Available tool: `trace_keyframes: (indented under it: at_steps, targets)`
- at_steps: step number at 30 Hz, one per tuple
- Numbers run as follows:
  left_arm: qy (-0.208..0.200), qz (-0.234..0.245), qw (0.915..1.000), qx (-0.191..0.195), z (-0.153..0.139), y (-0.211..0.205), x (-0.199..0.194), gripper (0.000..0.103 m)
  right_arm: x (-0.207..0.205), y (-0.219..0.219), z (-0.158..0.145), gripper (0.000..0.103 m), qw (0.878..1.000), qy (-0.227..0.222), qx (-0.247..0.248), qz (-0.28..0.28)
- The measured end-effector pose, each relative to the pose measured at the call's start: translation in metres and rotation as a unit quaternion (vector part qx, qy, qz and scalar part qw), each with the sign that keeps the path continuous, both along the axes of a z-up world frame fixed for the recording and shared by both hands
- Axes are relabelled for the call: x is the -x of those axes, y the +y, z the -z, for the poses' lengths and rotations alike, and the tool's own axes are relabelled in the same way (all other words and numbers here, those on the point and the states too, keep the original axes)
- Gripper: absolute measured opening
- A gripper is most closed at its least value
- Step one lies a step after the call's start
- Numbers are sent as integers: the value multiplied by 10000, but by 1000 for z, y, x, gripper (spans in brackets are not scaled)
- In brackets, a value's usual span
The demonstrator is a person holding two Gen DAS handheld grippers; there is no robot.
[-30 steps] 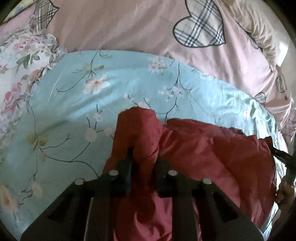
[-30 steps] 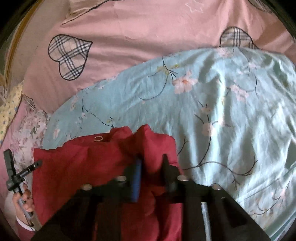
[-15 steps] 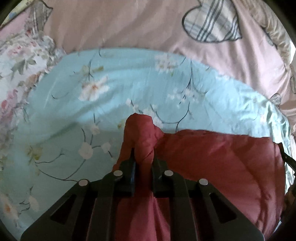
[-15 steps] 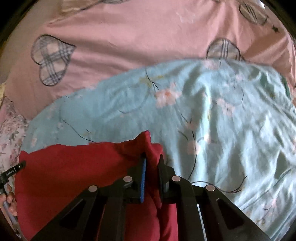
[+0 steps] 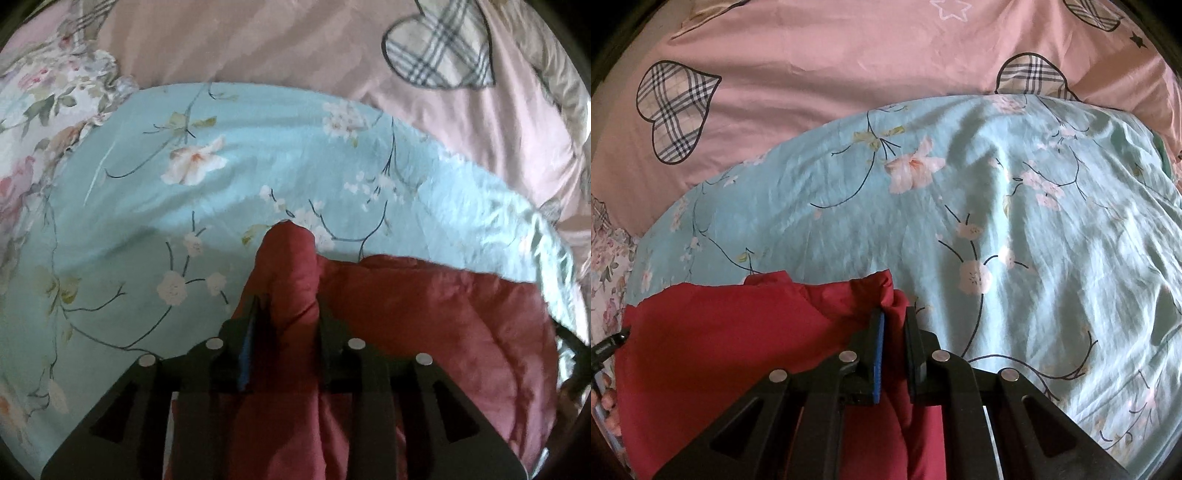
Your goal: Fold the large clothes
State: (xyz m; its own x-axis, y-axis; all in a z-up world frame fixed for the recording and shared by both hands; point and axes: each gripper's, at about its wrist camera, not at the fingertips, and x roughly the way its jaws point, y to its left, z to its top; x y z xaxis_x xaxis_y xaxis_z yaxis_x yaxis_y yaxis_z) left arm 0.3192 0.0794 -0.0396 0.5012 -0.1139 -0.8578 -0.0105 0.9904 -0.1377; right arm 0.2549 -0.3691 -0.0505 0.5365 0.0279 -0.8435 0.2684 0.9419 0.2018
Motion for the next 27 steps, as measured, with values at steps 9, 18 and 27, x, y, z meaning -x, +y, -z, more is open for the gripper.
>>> trace_keyframes:
  at_steps: [9, 18, 27]
  targets:
    - [-528, 139, 9974, 480, -43, 12, 60, 29, -2, -2, 1, 19, 9999, 95, 82, 81]
    - [-583, 638, 9943, 623, -54, -10, 119, 39, 39, -3, -45, 53, 9988, -455, -8, 173]
    - [-441, 799, 9936, 664, -45, -22, 162, 40, 128, 66, -68, 63, 9925, -847, -157, -871]
